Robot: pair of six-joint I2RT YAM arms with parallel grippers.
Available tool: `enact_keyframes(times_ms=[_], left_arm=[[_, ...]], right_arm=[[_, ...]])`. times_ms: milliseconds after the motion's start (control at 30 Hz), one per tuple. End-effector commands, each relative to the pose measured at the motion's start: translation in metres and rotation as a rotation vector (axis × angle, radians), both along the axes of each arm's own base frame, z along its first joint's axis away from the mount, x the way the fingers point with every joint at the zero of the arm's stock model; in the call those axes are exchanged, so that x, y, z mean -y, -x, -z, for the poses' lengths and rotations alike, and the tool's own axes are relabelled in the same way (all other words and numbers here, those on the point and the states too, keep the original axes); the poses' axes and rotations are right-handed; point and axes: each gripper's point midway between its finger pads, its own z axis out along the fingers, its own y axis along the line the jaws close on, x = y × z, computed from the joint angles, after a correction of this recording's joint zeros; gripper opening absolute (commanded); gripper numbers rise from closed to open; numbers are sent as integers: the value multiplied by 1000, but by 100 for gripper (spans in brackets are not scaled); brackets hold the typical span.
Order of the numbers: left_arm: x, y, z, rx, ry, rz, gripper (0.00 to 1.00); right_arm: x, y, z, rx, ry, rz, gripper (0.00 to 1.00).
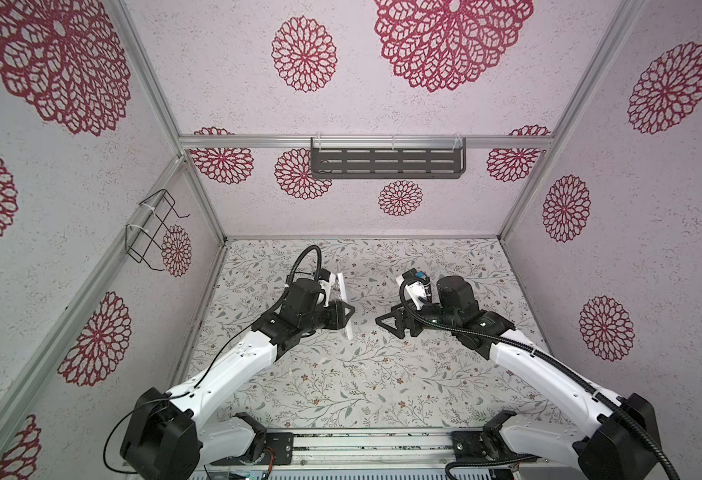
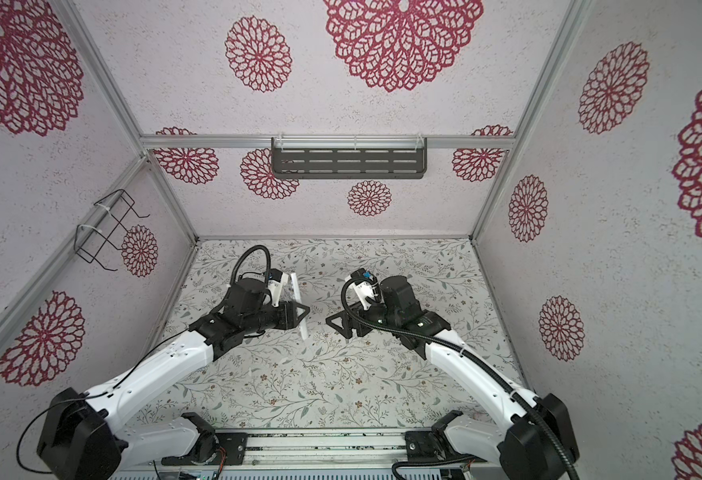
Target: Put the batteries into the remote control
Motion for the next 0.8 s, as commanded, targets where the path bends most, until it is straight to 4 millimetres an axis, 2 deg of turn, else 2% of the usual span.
enact_keyframes(times_ms=[0, 67, 300, 433, 467, 600, 767], left_arm=[[-29, 0, 30, -137, -239, -86, 25], [-35, -2, 44, -219, -337, -109, 26], [-31, -8, 88, -434, -591, -80, 25], [-24, -17, 98, -474, -660, -69, 26], [-22, -19, 112, -503, -685, -64, 27], [-16, -30, 127, -527, -716, -87, 27], [-5, -40, 145, -529, -714, -114, 30]], right_arm=[[60, -10, 46, -7, 343, 196, 94], [68, -10, 52, 0, 378, 221, 99], [75, -7, 60, 55, 372, 238, 99], [80, -6, 65, 78, 375, 252, 99], [81, -5, 66, 81, 374, 251, 99], [86, -6, 72, 83, 391, 273, 99], [77, 3, 73, 85, 329, 223, 99]])
